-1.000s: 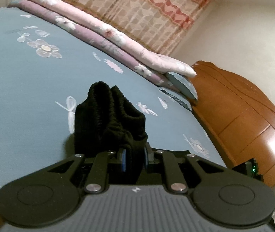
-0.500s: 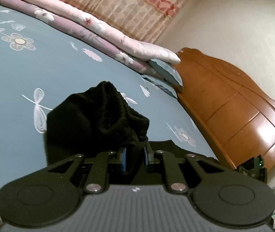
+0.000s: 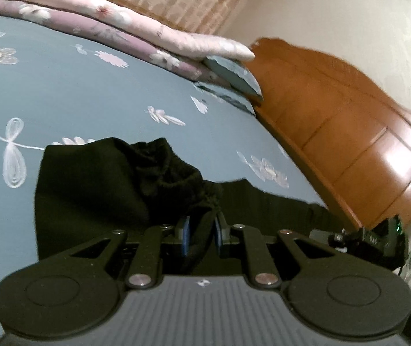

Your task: Fold clothes

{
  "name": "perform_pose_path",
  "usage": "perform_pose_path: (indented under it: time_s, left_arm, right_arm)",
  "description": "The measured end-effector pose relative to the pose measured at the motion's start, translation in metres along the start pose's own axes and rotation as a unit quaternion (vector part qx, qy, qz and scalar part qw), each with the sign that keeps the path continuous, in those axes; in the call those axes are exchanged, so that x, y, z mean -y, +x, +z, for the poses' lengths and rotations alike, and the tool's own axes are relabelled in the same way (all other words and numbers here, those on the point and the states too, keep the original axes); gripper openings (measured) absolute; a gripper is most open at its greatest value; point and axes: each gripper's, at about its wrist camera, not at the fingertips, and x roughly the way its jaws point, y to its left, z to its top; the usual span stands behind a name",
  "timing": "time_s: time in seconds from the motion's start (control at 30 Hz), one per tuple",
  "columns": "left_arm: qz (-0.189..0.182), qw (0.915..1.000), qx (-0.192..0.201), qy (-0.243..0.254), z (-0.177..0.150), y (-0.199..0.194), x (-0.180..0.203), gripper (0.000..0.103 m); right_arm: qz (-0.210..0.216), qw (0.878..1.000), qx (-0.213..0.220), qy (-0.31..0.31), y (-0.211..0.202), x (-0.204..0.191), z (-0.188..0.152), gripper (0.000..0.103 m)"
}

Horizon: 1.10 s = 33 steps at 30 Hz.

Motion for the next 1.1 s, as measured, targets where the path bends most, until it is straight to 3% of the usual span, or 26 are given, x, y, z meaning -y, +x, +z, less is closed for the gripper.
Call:
perform_pose_path:
  time_s: [0.3,0.4,0.57,0.73,0.93,1.1]
  left_arm:
    - [0.02,0.9947,-0.083,0.057,-0.029,0.058,0.018,0.015]
    - [0.025,0.9931,-0.092,0.068,-0.033,0.063,0.02,0.015]
    - [0.035,0.9899,-0.107,0.086,-0.041,0.072,0.024,0.015]
    - [0.021,0.9912,-0.103,0.081,-0.041,0.069,0.022,0.015]
    - [-0.03,0.9918,-0.104,0.069,-0.038,0.05,0.018,0.042]
    - [0.004,0.9911,-0.094,0.094,-0.036,0.028,0.005,0.046]
  right_arm:
    - [-0.005,1.0,-0.001,-0.002,0.001,0.002,-0.001,0.103]
    - [0.002,1.0,-0.006,-0.003,0.004,0.0,-0.001,0.103]
    - [0.06,0.998,-0.033,-0.01,0.018,-0.017,0.0,0.103]
    - [0.137,0.985,-0.101,-0.013,0.067,-0.03,0.001,0.103]
    - [0.146,0.976,-0.164,0.008,0.128,-0.031,0.003,0.103]
    - [0.129,0.974,-0.186,-0.002,0.158,-0.033,0.006,0.103]
